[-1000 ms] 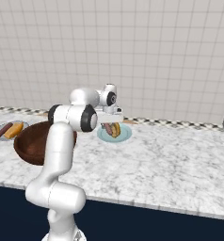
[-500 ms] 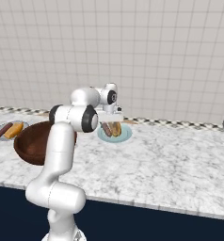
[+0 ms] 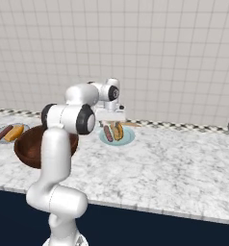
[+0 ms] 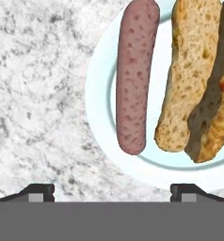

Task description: Place one bun and one sausage from the bowl on each plate.

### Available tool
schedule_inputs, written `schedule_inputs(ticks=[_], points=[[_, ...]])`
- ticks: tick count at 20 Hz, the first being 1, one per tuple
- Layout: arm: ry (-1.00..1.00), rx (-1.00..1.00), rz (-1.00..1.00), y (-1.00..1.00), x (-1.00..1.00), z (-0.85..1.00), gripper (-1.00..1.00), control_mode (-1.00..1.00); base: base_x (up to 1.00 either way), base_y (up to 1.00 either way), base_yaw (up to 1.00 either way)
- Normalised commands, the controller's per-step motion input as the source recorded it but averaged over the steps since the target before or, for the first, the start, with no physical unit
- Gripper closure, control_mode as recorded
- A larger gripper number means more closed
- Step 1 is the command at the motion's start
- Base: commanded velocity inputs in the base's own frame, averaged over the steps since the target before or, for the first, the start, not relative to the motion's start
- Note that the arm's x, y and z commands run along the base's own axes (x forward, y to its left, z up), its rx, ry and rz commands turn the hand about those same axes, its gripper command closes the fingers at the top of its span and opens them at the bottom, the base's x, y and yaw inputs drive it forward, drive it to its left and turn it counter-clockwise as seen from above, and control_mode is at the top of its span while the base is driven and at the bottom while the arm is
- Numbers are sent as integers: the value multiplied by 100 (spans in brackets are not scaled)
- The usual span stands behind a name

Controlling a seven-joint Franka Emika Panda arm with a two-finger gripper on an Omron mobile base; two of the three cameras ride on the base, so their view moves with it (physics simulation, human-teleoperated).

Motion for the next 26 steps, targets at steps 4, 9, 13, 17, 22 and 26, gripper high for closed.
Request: schedule_inputs(ticks=[4,9,13,17,22,26], points=[[-2,0,0,0,-97,90,-100,-100,0,0,0],[-17,0,0,0,-100,62,-100,-100,0,0,0],[-20,1,-4,0,-100,61,-100,-100,0,0,0],[-15,5,-5,0,-100,40,-100,-100,0,0,0],[-20,0,-15,11,-100,32,-100,-100,0,0,0],[-5,0,-18,29,-99,55,-100,-100,0,0,0]])
